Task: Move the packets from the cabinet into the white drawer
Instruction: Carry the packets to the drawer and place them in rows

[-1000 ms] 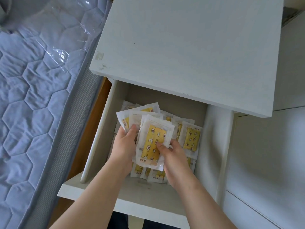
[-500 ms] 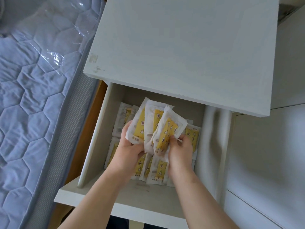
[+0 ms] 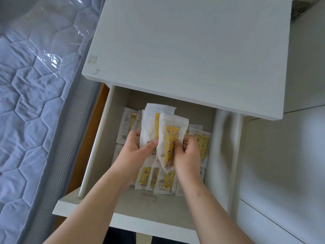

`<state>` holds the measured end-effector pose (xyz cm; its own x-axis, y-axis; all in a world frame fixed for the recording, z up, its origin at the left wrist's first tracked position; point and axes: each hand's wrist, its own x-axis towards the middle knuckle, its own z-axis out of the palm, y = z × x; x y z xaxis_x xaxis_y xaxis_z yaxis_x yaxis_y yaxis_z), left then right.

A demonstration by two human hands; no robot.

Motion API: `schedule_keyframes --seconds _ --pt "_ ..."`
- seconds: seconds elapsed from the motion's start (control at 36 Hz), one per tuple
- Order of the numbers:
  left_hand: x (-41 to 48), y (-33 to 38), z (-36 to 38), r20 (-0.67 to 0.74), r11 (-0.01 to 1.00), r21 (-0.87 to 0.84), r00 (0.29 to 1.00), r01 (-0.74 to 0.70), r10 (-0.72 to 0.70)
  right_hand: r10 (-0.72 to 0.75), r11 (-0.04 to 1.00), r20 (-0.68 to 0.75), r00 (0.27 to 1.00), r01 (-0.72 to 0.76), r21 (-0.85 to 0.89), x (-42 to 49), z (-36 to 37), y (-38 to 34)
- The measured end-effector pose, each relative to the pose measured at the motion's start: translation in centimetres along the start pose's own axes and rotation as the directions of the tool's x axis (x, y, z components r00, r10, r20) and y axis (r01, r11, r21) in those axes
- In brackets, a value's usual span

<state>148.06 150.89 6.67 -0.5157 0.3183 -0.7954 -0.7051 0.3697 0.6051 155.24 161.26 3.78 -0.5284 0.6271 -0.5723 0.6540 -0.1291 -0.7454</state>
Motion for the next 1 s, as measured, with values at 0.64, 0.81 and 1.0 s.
schedule_keyframes --seconds 0.64,0.81,1.0 --pt "-1.0 -0.3 -0.5 0.011 0.972 -0.235 1.0 0.002 0.001 0.085 0.985 0.199 0.976 -0.112 0.131 -0.6 -0.8 -1.4" --pt "-0.8 -0.2 -1.0 0.029 0.985 -0.156 0.996 -0.079 0.084 0.019 0.997 0.238 0.971 -0.037 0.074 -0.2 -0.6 -1.3" --pt "0.0 -0.1 -1.1 -0.045 0.993 -0.093 0.997 -0.074 0.07 0.071 0.99 0.228 0.971 -0.096 0.101 -0.5 -0.1 -0.8"
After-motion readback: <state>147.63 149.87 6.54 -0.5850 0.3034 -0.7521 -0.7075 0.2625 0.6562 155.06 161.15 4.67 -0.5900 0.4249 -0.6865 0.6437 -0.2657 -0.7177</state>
